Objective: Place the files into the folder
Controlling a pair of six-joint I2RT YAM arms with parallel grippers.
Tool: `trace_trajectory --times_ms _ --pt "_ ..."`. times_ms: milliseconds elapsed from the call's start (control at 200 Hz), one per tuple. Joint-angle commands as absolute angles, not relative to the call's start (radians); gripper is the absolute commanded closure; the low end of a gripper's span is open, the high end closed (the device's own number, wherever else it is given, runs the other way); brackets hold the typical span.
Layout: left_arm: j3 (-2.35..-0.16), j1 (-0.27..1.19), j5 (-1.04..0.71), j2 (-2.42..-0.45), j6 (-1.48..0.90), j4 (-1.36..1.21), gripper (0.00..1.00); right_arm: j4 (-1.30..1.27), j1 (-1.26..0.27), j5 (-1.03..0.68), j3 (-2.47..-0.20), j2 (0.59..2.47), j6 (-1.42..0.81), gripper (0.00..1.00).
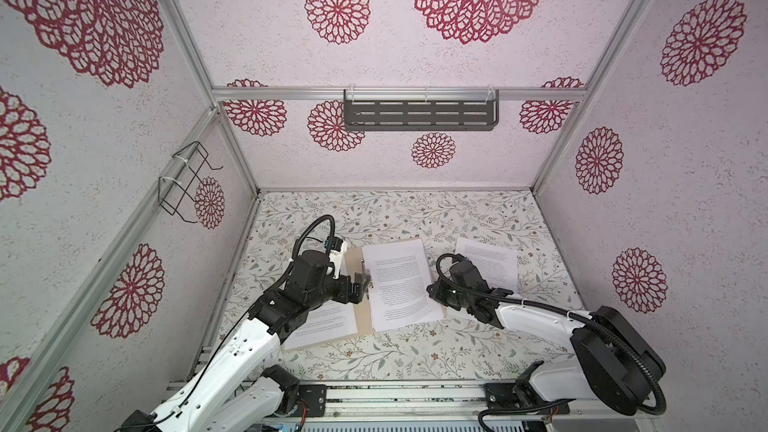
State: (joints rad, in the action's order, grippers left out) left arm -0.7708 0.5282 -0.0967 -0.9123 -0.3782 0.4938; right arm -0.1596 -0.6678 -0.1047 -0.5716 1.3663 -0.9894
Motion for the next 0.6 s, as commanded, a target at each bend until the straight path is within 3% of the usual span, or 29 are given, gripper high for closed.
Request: trace_trajectory --times_ms 0,325,595 --pt "-0.775 0.520 -0.106 -0.917 -0.372 0.494 0.03 -0.178 -0.676 -0.090 -0.559 1.344 -1.010 1.00" --pt "-0.776 0.520 -0.111 -0.919 -0.372 0.494 0.03 -0.184 -0.685 -0.088 -0.558 1.347 -1.014 0.93" --pt "-0.775 0.520 -0.112 -0.920 -0.373 0.494 0.03 -0.152 -0.684 -0.078 -0.563 1.340 -1.007 0.69"
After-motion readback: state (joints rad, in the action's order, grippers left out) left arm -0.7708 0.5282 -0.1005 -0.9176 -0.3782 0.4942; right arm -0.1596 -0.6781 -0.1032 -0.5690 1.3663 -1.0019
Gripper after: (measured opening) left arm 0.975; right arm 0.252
